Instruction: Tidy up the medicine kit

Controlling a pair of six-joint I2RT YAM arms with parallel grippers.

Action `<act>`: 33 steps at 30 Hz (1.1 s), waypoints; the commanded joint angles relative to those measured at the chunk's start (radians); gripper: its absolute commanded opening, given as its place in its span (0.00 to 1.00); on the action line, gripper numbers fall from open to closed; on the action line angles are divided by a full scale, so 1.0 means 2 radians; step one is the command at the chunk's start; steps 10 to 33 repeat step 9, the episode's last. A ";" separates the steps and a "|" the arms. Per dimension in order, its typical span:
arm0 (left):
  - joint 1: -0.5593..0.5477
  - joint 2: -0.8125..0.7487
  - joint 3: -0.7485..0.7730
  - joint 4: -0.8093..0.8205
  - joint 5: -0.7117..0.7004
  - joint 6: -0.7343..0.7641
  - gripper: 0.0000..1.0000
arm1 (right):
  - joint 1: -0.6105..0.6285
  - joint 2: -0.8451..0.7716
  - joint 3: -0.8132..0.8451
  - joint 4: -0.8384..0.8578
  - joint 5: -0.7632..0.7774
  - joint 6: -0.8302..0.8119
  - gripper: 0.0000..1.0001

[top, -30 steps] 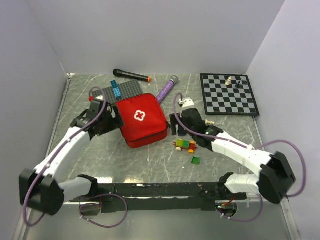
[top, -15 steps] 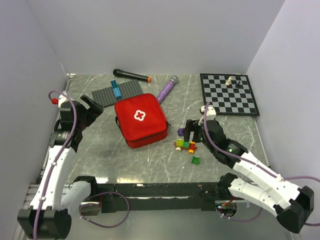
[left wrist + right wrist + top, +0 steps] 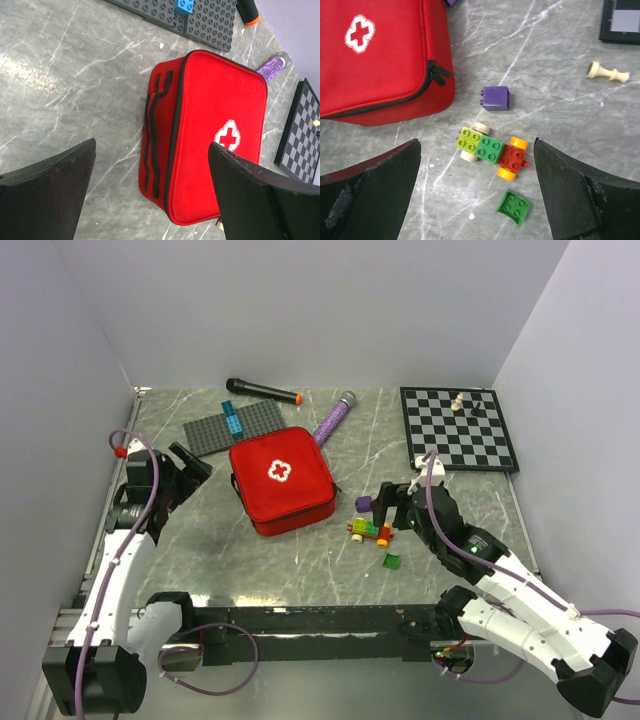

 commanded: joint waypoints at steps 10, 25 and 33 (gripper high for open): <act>0.002 -0.024 -0.008 0.014 0.001 0.006 0.96 | 0.000 -0.047 -0.009 0.052 -0.054 0.039 1.00; 0.002 -0.024 -0.008 0.014 0.001 0.006 0.96 | 0.000 -0.047 -0.009 0.052 -0.054 0.039 1.00; 0.002 -0.024 -0.008 0.014 0.001 0.006 0.96 | 0.000 -0.047 -0.009 0.052 -0.054 0.039 1.00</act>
